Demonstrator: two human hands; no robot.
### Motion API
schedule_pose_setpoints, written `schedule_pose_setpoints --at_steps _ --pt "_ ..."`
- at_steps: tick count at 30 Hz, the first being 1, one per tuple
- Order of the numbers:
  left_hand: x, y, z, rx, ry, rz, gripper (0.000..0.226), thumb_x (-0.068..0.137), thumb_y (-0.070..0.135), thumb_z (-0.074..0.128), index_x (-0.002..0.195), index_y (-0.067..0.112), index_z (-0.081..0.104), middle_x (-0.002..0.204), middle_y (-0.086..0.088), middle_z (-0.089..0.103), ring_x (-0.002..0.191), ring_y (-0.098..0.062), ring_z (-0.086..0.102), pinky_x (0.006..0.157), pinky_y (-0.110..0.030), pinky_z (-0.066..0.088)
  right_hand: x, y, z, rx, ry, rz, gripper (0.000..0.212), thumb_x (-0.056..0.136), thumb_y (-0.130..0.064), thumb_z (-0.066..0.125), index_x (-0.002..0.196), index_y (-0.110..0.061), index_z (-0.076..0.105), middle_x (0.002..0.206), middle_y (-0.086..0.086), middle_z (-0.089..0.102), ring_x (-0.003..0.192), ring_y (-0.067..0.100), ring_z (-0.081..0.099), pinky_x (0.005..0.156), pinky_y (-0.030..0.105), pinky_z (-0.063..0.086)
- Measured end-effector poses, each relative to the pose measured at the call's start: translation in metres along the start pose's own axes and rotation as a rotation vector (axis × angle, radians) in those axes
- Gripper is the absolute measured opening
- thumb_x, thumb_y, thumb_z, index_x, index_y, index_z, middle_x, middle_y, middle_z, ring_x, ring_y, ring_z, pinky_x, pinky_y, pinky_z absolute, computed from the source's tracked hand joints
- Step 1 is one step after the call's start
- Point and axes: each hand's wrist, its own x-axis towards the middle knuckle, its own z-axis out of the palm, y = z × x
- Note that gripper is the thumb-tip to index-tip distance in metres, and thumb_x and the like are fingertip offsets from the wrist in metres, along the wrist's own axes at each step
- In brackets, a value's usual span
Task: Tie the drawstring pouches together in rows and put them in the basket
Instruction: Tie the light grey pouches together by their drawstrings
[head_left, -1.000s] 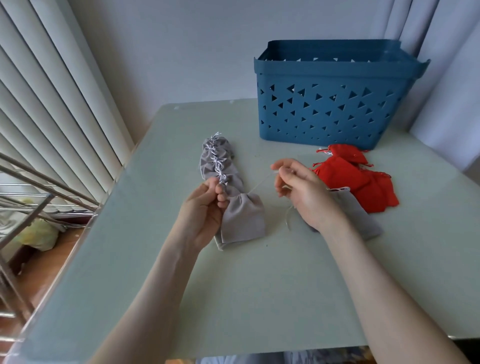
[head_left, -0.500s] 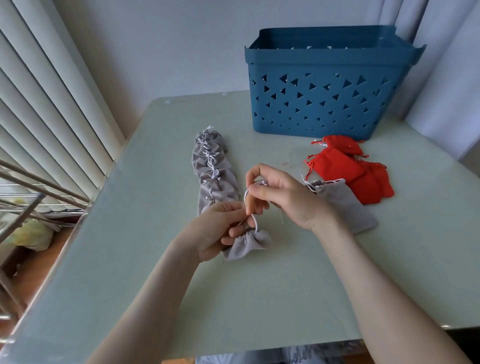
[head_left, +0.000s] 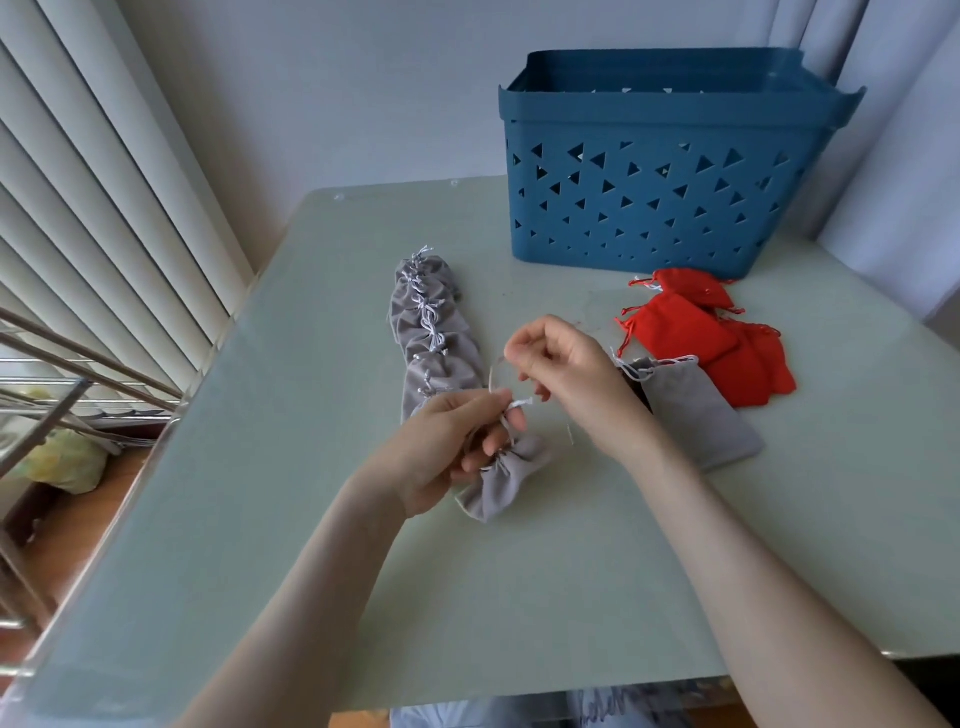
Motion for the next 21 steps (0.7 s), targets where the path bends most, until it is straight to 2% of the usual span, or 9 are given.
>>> schedule_pose_setpoints --at_steps 2,4,6,8,10,11,13,17,21 --pt "0.0018 0.0001 -0.0011 -0.068 0.063 0.031 0.034 0.099 0.024 0.041 0.075 0.009 0.060 0.049 0.003 0.043 0.035 -0.005 0.029 0.033 -0.014 0.020 -0.0002 -0.0019 -0.0001 0.039 0.026 0.025 0.014 0.095 -0.028 0.056 0.091 -0.014 0.056 0.069 0.000 0.054 0.058 0.008 0.046 0.058 0.022 0.039" --pt "0.0023 0.0006 -0.0026 -0.131 0.107 0.061 0.033 0.100 0.022 0.040 0.077 0.007 0.059 0.051 0.002 0.044 0.036 -0.006 0.030 0.033 -0.013 0.024 -0.0027 -0.0045 -0.0003 0.060 -0.025 0.023 0.030 0.090 -0.041 0.056 0.090 -0.012 0.054 0.070 0.002 0.053 0.059 0.010 0.045 0.058 0.023 0.038" --pt "0.0026 0.0023 -0.0030 -0.177 0.146 0.089 0.031 0.101 0.021 0.040 0.079 0.006 0.058 0.051 0.001 0.045 0.036 -0.006 0.032 0.034 -0.013 0.028 -0.0053 -0.0052 0.0004 0.050 -0.089 0.008 0.036 0.087 -0.048 0.057 0.086 -0.012 0.052 0.073 0.006 0.054 0.063 0.013 0.047 0.061 0.024 0.039" --pt "0.0036 0.0025 -0.0032 -0.188 0.184 0.129 0.034 0.101 0.020 0.041 0.074 0.006 0.055 0.050 0.002 0.045 0.037 -0.007 0.033 0.034 -0.015 0.029 -0.0064 -0.0036 0.0018 0.045 -0.177 0.014 0.034 0.085 -0.047 0.053 0.087 -0.012 0.055 0.080 0.006 0.059 0.074 0.015 0.055 0.073 0.028 0.042" --pt "0.0043 0.0024 -0.0039 -0.194 0.220 0.178 0.036 0.101 0.019 0.041 0.070 0.005 0.051 0.049 0.002 0.045 0.038 -0.006 0.035 0.035 -0.016 0.029 -0.0065 -0.0001 0.0042 0.097 -0.293 0.045 0.033 0.086 -0.040 0.056 0.095 -0.009 0.057 0.090 0.003 0.065 0.091 0.017 0.062 0.091 0.033 0.045" --pt "0.0050 0.0024 -0.0043 -0.204 0.236 0.201 0.033 0.101 0.019 0.041 0.073 0.003 0.052 0.049 0.002 0.046 0.038 -0.006 0.037 0.036 -0.016 0.029 -0.0069 0.0015 0.0059 0.128 -0.345 0.063 0.030 0.086 -0.035 0.059 0.097 -0.007 0.057 0.093 0.004 0.066 0.095 0.019 0.062 0.097 0.037 0.044" --pt "0.0055 0.0019 -0.0057 -0.208 0.274 0.241 0.025 0.100 0.017 0.043 0.085 0.001 0.055 0.050 0.003 0.048 0.039 -0.006 0.038 0.036 -0.015 0.030 -0.0072 0.0036 0.0085 0.119 -0.410 0.099 0.024 0.084 -0.030 0.062 0.096 -0.009 0.059 0.092 0.006 0.066 0.096 0.019 0.062 0.102 0.043 0.041" --pt "0.0070 -0.0002 -0.0051 -0.144 0.331 0.300 0.023 0.099 0.014 0.046 0.083 0.004 0.059 0.053 0.003 0.053 0.041 -0.006 0.045 0.038 -0.016 0.032 -0.0077 -0.0012 0.0057 0.105 -0.454 0.158 0.020 0.075 -0.020 0.057 0.090 -0.008 0.061 0.090 0.009 0.062 0.093 0.020 0.056 0.088 0.034 0.037" --pt "0.0074 -0.0026 -0.0074 -0.063 0.355 0.328 0.020 0.097 0.012 0.049 0.085 0.005 0.063 0.061 0.001 0.062 0.050 -0.008 0.053 0.043 -0.017 0.037 -0.0077 -0.0031 0.0029 0.226 -0.354 0.212 0.009 0.073 -0.017 0.058 0.079 -0.010 0.062 0.079 0.007 0.060 0.077 0.014 0.055 0.070 0.023 0.039"
